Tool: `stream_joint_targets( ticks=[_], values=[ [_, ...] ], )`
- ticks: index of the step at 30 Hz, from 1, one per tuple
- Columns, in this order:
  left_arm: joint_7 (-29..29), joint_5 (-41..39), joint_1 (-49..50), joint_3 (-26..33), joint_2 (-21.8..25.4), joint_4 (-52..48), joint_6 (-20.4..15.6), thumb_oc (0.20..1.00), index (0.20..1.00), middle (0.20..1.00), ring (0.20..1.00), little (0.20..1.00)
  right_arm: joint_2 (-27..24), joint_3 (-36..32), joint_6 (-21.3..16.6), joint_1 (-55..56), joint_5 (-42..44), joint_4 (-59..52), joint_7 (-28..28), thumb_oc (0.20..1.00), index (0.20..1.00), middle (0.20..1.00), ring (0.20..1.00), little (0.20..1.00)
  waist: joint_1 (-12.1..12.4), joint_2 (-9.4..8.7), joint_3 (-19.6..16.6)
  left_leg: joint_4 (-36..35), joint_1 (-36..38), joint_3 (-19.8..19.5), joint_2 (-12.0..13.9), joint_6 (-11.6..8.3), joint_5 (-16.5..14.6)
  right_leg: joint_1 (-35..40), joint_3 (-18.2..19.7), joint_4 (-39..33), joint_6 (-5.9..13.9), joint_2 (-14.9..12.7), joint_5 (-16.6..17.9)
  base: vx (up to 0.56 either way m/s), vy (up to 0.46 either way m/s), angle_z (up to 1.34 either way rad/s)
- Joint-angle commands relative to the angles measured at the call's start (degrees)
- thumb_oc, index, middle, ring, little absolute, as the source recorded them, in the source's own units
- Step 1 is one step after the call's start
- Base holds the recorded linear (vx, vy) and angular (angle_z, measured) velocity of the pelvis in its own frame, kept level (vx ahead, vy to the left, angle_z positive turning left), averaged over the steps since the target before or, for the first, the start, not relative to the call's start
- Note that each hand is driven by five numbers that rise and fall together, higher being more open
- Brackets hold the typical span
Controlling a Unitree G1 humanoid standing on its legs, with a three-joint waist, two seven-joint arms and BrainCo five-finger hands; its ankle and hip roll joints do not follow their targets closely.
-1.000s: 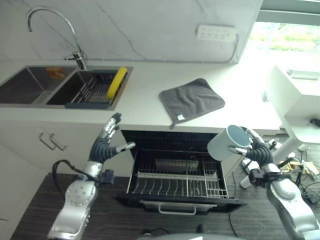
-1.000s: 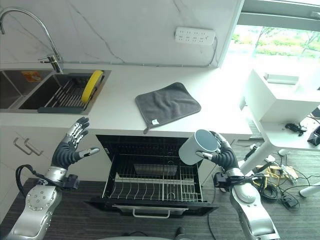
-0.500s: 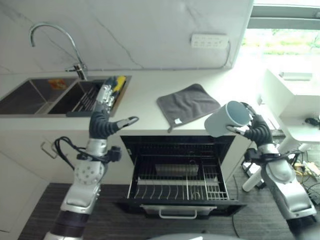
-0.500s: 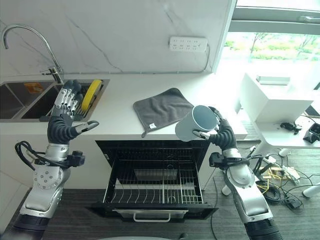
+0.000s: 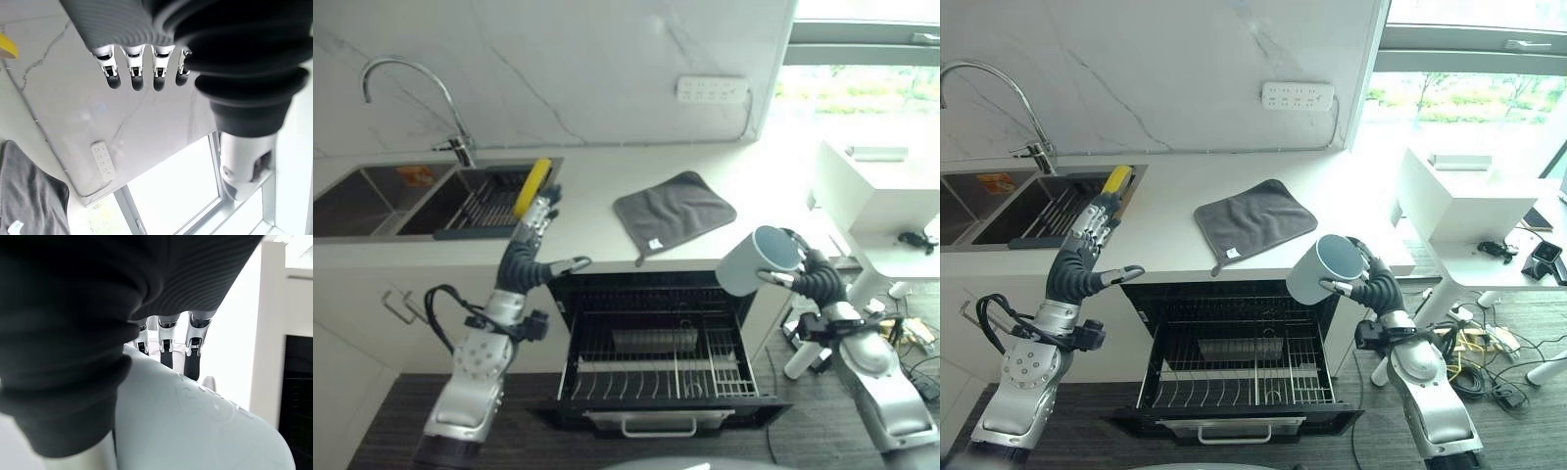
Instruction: Place the dishes in the dishwasher.
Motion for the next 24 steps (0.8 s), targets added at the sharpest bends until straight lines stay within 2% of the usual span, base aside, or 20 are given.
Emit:
stream_joint_targets(
  ticks=[1,5,7,8,9,12,14,16,19,20,22,24],
  values=[
    [-2.25,-1.45,-3.35,0.92,2.85,-2.53,0.95,1.0,1.0,1.0,1.0,1.0,-0.36,-2.71,-2.74,-5.03,0.59,-5.44,0.51,0.2,0.2,0.2,0.2,0.2,-0.36,-1.5,3.96,0.38,-0.46,0.4,0.33,0.43,-2.02,1.45,-2.17,0.36,1.28,-0.97,-2.65,-0.09,-0.097,-0.08],
    [-2.03,0.29,-7.17,-2.13,4.83,-1.53,3.11,1.0,1.0,1.0,1.0,1.0,-1.19,-1.17,-5.12,-7.72,0.54,-4.78,-2.41,0.2,0.2,0.2,0.2,0.2,0.05,-2.04,7.46,0.38,-5.75,-0.06,0.64,0.51,-0.43,-3.65,-0.84,0.36,1.48,-0.69,-1.06,-0.23,-0.099,-0.01],
    [-2.28,1.5,-9.13,-4.1,6.38,-0.63,5.42,1.0,1.0,1.0,1.0,1.0,-2.42,0.16,-5.75,-10.02,0.34,-4.33,-4.25,0.2,0.2,0.2,0.2,0.2,0.13,-1.75,9.47,0.38,-7.8,-0.38,0.57,0.57,0.5,-5.66,-0.32,0.36,1.48,-0.56,-0.23,-0.21,-0.038,0.04],
    [-2.38,3.29,-10.53,-5.8,8.08,0.17,7.84,1.0,1.0,1.0,1.0,1.0,-3.53,0.86,-6.17,-11.92,0.7,-3.88,-5.1,0.2,0.2,0.2,0.2,0.2,0.06,-1.28,10.9,0.38,-8.91,-0.56,0.52,0.55,1.13,-6.86,-0.01,0.36,1.52,-0.57,0.29,-0.2,-0.006,-0.04],
    [-2.46,3.38,-10.71,-6.0,8.29,0.21,8.24,1.0,1.0,1.0,1.0,1.0,-3.71,0.89,-6.2,-12.15,0.79,-3.86,-5.18,0.2,0.2,0.2,0.2,0.2,0.05,-1.21,11.06,0.38,-9.04,-0.57,0.52,0.54,1.21,-7.01,0.03,0.36,1.54,-0.57,0.36,-0.14,0.013,-0.02],
    [-5.38,2.32,-11.05,-7.33,10.75,0.12,13.11,1.0,1.0,1.0,1.0,1.0,-5.7,1.3,-6.75,-13.25,1.57,-4.0,-5.71,0.2,0.2,0.2,0.2,0.2,0.01,-0.39,12.58,0.38,-9.72,-0.61,0.29,0.57,1.83,-7.73,0.17,0.36,1.63,-0.72,0.64,-0.06,0.021,-0.02],
    [-9.44,3.8,-11.69,-9.38,12.18,-0.06,21.21,1.0,1.0,1.0,1.0,1.0,-7.11,1.79,-7.02,-14.17,1.49,-3.85,-5.79,0.2,0.2,0.2,0.2,0.2,-0.01,0.14,13.77,0.91,-10.55,-0.71,0.33,0.27,2.54,-8.17,0.4,0.6,1.6,-0.86,0.72,-0.07,0.016,-0.01],
    [-11.41,4.94,-12.54,-11.1,13.41,0.26,25.49,1.0,1.0,1.0,1.0,1.0,-8.46,2.23,-6.99,-15.06,1.85,-3.74,-6.02,0.2,0.2,0.2,0.2,0.2,-0.07,0.33,14.49,1.4,-11.05,-0.77,0.36,0.13,2.76,-8.27,0.43,0.79,1.6,-0.93,0.69,-0.05,0.005,0.0],
    [-19.28,9.02,-15.73,-15.79,17.3,2.02,38.52,1.0,1.0,1.0,1.0,1.0,-11.17,4.05,-6.76,-17.82,2.01,-3.16,-7.11,0.2,0.2,0.2,0.2,0.2,-0.32,0.73,16.32,3.54,-13.19,-1.25,0.59,-0.09,2.67,-9.25,0.52,2.27,1.28,-0.88,-0.04,-0.09,0.003,0.0],
    [-21.56,9.98,-16.59,-16.83,18.03,2.73,41.39,1.0,1.0,1.0,1.0,1.0,-11.89,4.51,-6.66,-18.63,2.36,-2.96,-7.44,0.2,0.2,0.2,0.2,0.2,-0.34,0.83,16.78,3.83,-13.57,-1.43,0.59,-0.02,2.59,-9.55,0.53,2.7,1.18,-0.78,-0.4,-0.08,0.007,-0.03],
    [-28.95,15.06,-18.8,-20.07,19.13,5.64,49.64,1.0,1.0,1.0,1.0,1.0,-13.0,5.98,-6.87,-20.84,2.8,-2.19,-7.68,0.2,0.2,0.2,0.2,0.2,-0.6,0.92,17.74,4.07,-14.25,-1.68,0.54,0.03,2.53,-10.06,0.61,3.11,0.99,-0.63,-0.9,-0.08,0.007,-0.05],
    [-32.9,18.35,-21.19,-23.17,19.11,9.24,53.43,1.0,1.0,1.0,1.0,1.0,-13.13,7.78,-6.72,-23.09,2.68,-1.02,-7.92,0.2,0.2,0.2,0.2,0.2,-0.79,0.81,18.13,3.74,-14.17,-1.64,0.37,0.2,2.43,-9.97,0.46,2.85,0.94,-0.58,-1.08,-0.07,0.005,-0.02]
  ],
)
